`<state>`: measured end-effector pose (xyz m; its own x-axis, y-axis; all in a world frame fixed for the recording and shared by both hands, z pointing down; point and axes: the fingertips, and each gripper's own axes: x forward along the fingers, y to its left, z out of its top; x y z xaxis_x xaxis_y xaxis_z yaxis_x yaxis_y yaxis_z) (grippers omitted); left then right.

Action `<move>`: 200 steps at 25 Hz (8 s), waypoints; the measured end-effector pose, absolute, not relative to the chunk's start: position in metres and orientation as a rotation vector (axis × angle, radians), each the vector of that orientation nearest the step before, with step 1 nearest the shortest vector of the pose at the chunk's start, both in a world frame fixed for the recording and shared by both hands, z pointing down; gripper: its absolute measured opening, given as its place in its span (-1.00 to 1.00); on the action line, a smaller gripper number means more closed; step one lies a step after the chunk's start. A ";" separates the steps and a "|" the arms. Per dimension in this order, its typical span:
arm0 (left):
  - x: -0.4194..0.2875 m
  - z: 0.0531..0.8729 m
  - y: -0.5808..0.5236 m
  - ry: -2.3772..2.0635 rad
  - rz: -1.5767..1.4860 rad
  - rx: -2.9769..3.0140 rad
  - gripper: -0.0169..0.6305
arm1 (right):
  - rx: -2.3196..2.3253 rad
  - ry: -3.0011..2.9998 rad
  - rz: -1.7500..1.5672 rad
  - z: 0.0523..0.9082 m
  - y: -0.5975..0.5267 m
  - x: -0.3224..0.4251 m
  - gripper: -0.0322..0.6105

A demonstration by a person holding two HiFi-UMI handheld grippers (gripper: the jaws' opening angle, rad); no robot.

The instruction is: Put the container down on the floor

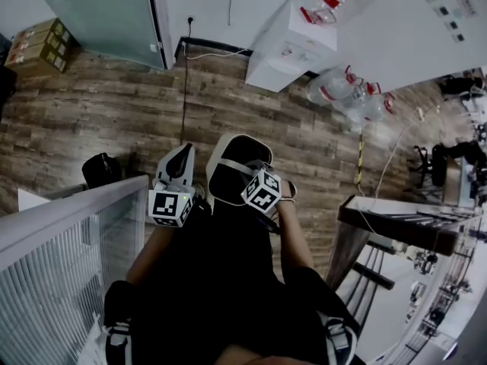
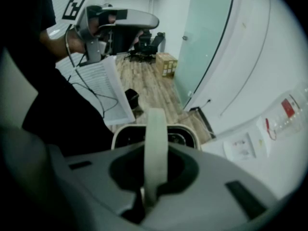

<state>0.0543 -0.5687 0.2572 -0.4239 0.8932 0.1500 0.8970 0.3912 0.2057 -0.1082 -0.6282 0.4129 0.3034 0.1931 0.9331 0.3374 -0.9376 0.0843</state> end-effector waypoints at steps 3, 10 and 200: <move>0.058 0.258 -0.551 -2.598 -0.400 -1.693 -0.85 | -2.440 -0.481 -1.715 0.416 -0.610 -0.102 -0.78; 0.065 0.260 -0.495 -2.564 -0.411 -1.705 -0.85 | -2.452 -0.434 -1.712 0.422 -0.555 -0.091 -0.78; -0.002 0.280 -0.137 -2.438 -0.346 -1.777 -0.85 | -2.039 -1.509 -0.631 0.483 -0.064 -0.236 -0.79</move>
<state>-0.0017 -0.1375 0.2798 -0.3117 0.9251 0.2167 0.9489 0.2913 0.1213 -0.2361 -0.0644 0.4826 0.2703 0.7177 0.6418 0.9609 -0.2431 -0.1329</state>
